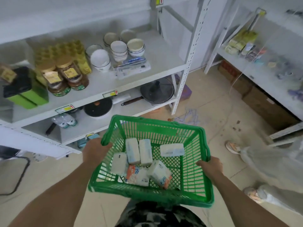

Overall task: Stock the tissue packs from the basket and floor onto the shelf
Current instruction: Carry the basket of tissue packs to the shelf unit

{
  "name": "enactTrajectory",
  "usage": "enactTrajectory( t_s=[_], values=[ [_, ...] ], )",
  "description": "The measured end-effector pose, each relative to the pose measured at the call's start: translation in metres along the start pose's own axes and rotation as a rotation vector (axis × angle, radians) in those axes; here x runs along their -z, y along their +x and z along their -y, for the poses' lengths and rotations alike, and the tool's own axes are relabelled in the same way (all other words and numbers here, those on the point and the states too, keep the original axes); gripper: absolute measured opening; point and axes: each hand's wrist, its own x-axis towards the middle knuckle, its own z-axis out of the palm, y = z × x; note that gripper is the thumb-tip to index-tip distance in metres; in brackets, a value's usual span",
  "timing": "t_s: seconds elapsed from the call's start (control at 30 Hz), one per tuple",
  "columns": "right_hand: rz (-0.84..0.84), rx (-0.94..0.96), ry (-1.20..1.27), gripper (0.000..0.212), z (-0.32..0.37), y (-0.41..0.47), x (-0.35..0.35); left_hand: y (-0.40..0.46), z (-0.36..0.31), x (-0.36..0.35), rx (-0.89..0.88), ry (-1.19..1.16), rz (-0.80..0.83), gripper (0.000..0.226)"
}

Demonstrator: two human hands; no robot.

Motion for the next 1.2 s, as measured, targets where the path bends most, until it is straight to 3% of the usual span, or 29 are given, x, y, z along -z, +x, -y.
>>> enactTrajectory(
  t_s=[0.33,0.77,1.0,1.2],
  values=[
    [0.068,0.172,-0.201,0.025,0.102,0.11,0.02,0.009,-0.024,-0.027,0.323,-0.104,-0.049,0.041],
    [0.126,0.239,-0.321,0.026,0.193,0.221,-0.018,0.074,-0.042,-0.081,0.554,-0.157,-0.036,0.04],
    [0.204,0.264,-0.366,0.025,0.21,0.301,-0.073,0.112,-0.043,-0.151,0.683,-0.162,-0.085,0.044],
    [0.171,0.251,-0.384,0.028,0.185,0.365,-0.135,0.151,-0.022,-0.231,0.649,-0.118,-0.042,0.045]
  ],
)
